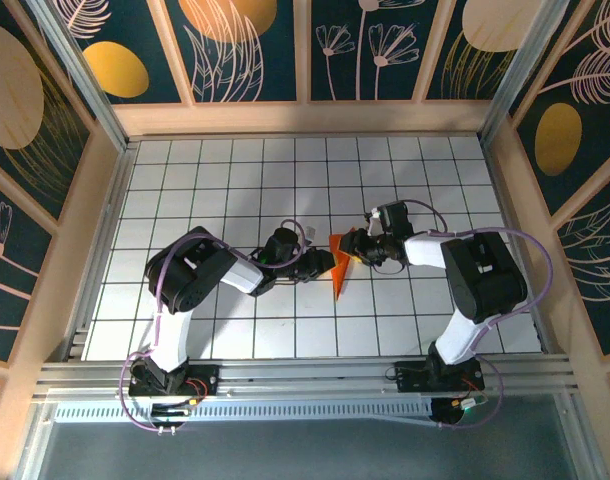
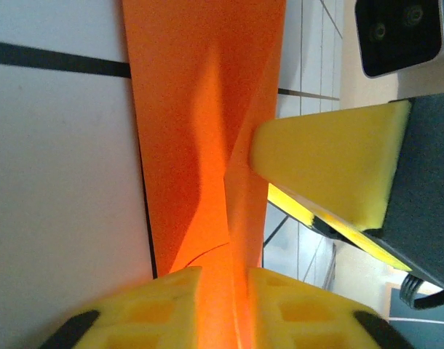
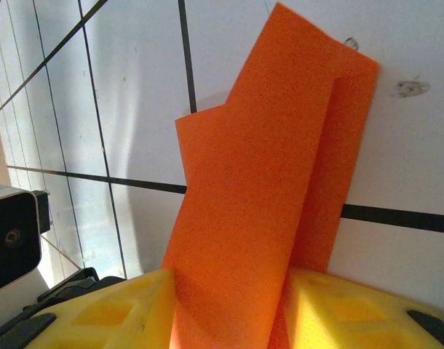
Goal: Fold a paper plane with a square sheet of paper (fold left side to right side)
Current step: Fold the wing for the fifth time at the center of the table.
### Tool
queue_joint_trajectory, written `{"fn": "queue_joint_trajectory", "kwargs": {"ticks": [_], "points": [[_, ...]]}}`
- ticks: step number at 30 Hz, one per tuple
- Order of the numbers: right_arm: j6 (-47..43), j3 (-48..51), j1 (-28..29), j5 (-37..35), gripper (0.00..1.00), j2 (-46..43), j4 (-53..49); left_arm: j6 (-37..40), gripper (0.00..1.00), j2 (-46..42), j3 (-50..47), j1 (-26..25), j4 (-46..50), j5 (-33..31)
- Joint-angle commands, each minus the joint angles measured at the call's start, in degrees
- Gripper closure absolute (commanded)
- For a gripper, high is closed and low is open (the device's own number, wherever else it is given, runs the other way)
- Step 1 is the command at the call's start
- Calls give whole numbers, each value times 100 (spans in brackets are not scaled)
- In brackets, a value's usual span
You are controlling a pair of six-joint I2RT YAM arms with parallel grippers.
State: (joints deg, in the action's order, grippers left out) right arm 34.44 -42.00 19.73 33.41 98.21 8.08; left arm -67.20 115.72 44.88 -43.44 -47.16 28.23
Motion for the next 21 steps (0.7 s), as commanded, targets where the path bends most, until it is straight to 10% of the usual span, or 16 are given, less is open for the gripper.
{"fn": "queue_joint_trajectory", "kwargs": {"ticks": [1,21], "points": [[-226,-39,101,-327,56,248,-170,186,84,55,126,38,198,-89],[-168,-80,102,-309,56,-4,-167,331,100,169,97,42,626,-355]]}}
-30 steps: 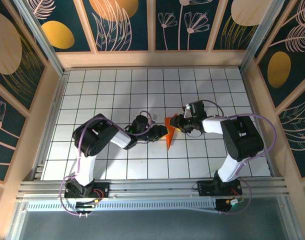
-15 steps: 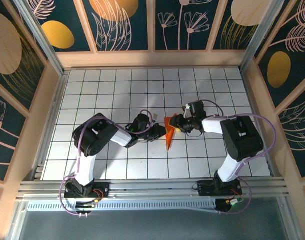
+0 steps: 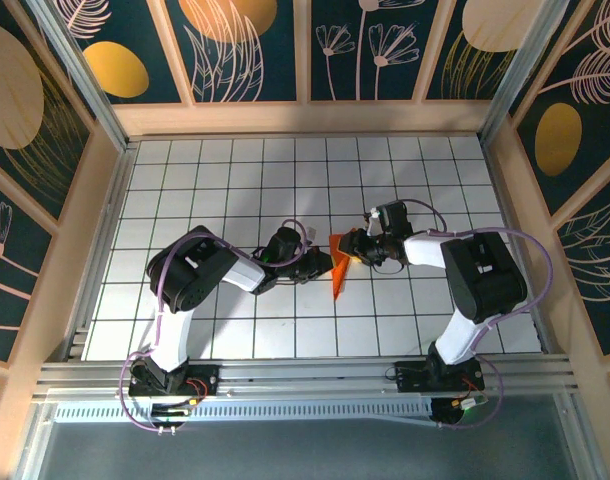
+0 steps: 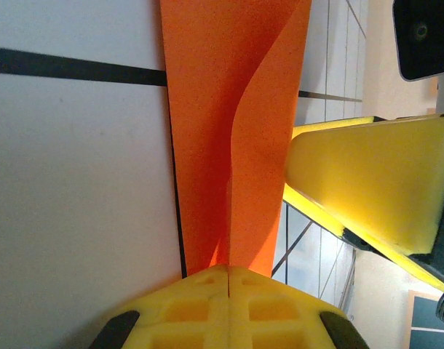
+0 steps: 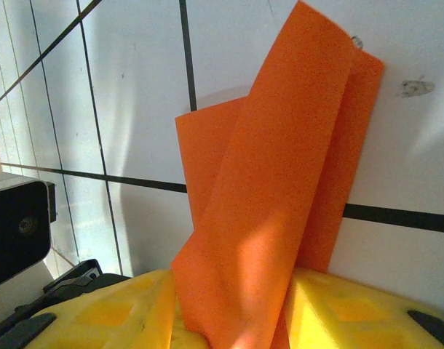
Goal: Fold a paper plane with a square sheet of paper (fold left side to right side)
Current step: Fold the wing for the fifth time at the center of the table.
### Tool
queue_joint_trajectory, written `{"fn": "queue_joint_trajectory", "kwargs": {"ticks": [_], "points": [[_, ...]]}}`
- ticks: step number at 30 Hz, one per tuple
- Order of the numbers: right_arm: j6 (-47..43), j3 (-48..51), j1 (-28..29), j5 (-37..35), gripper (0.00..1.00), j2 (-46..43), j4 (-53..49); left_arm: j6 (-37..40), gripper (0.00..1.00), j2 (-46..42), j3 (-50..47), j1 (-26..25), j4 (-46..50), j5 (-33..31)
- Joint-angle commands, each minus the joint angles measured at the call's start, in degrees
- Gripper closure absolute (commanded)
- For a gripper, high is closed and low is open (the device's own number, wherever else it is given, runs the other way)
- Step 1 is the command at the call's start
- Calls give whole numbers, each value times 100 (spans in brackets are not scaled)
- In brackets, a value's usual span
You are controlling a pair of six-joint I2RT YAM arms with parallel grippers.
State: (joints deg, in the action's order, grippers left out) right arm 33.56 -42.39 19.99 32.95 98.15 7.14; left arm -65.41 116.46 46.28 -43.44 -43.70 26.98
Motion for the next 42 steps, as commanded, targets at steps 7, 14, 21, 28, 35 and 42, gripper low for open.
{"fn": "queue_joint_trajectory", "kwargs": {"ticks": [7,14,21,28,35,42], "points": [[9,3,73,-157,56,125,70,26,100,-48,-291,37,-90,-119],[-25,-6,81,-158,56,186,43,-89,100,-98,-437,1,-401,-42],[-38,-32,93,-141,56,207,25,-57,100,-62,-348,-50,-278,-77],[-25,-39,92,-123,56,187,59,-10,100,-46,-261,-97,-182,-46],[-34,-41,89,-131,56,196,43,50,100,-71,-203,-145,-8,-131],[-25,-63,93,-122,56,172,38,75,100,-19,-155,-145,171,-249]]}}
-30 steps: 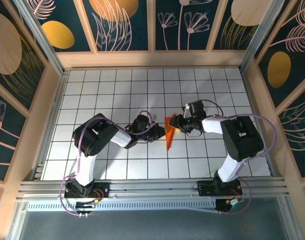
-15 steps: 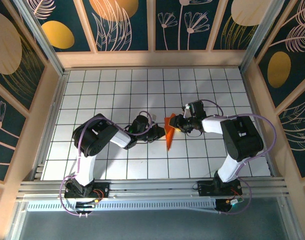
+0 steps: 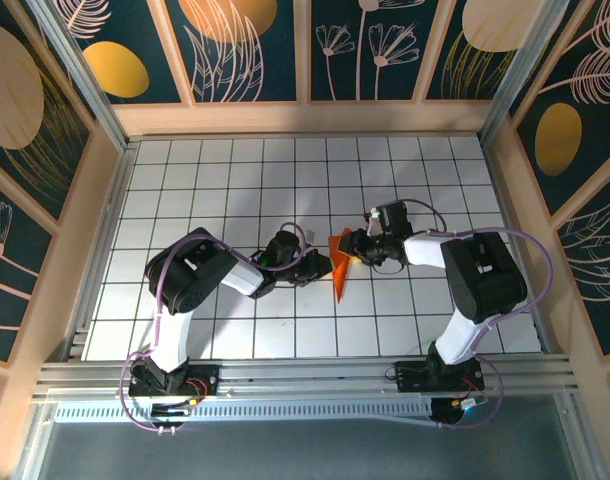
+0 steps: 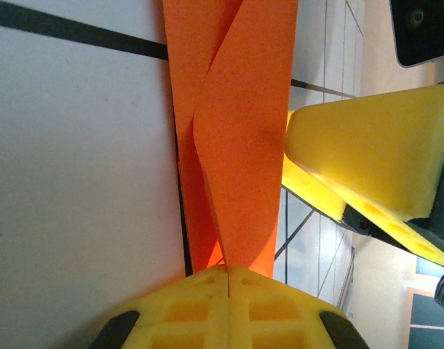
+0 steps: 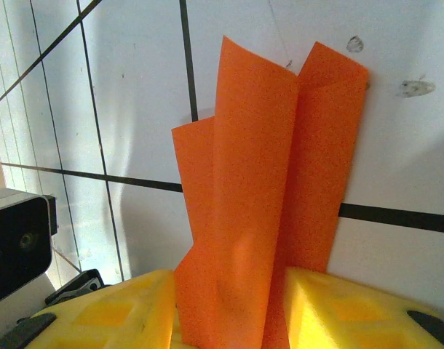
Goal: Fold a paper plane with a square sheet of paper (fold left side to right side)
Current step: Fold the wing for the fifth time at the center of the table.
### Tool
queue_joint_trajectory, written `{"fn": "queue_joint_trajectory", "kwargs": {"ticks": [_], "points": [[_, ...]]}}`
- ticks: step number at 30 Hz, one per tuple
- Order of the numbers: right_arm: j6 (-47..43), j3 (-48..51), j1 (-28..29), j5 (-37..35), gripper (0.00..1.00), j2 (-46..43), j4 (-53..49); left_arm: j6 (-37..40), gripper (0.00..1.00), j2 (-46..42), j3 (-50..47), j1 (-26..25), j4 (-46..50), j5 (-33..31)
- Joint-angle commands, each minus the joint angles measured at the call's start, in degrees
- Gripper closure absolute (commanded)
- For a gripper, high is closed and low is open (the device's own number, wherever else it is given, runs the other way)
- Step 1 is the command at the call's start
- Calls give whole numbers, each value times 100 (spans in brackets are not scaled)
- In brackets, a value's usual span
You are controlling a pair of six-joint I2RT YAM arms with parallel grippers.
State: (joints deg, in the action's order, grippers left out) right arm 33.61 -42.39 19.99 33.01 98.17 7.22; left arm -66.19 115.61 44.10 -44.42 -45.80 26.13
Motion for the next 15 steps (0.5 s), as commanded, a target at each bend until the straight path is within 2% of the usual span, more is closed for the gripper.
{"fn": "queue_joint_trajectory", "kwargs": {"ticks": [1,15], "points": [[-37,-67,91,-128,56,153,25,160,100,75,64,-44,403,-177],[136,7,76,-102,59,-96,181,158,100,128,73,-47,769,-413]]}}
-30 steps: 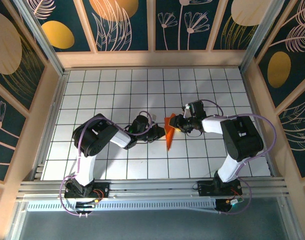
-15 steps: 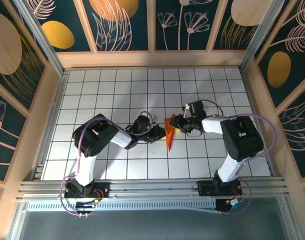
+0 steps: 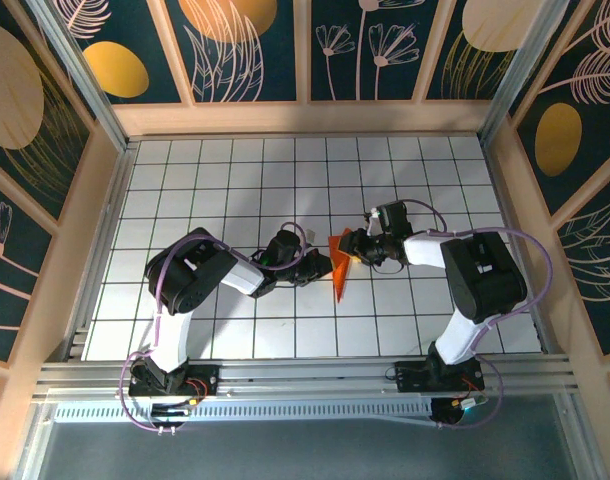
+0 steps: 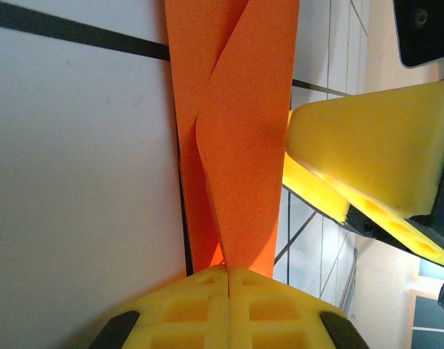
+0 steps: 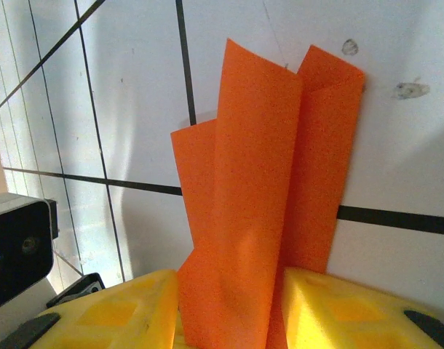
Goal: Fold a paper plane with a square sheet of paper (fold left side to right side)
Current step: Fold the wing for the fifth time at the center of the table.
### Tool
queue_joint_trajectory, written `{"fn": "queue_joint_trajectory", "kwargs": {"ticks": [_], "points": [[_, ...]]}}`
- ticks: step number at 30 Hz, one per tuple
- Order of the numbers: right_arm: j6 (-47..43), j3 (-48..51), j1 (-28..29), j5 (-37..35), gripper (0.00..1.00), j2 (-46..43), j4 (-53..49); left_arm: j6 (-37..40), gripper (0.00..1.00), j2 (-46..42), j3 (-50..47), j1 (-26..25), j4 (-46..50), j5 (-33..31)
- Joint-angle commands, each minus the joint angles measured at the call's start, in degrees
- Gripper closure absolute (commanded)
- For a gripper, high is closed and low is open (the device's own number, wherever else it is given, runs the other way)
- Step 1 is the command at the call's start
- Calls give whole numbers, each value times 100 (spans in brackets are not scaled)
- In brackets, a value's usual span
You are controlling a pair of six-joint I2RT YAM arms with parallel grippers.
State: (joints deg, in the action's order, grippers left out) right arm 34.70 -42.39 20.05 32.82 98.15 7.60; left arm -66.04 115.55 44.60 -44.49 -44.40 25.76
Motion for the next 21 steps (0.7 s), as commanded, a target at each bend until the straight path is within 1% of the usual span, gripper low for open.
{"fn": "queue_joint_trajectory", "kwargs": {"ticks": [1,11,17,21], "points": [[23,12,64,-91,59,-104,138,140,100,140,23,-38,641,-387],[-9,20,41,-208,60,-212,29,137,100,170,33,-41,749,-449],[-113,19,-65,-302,56,-438,-152,138,100,187,33,-41,766,-458],[-189,3,-173,-320,56,-612,-282,137,100,185,32,-40,766,-458]]}}
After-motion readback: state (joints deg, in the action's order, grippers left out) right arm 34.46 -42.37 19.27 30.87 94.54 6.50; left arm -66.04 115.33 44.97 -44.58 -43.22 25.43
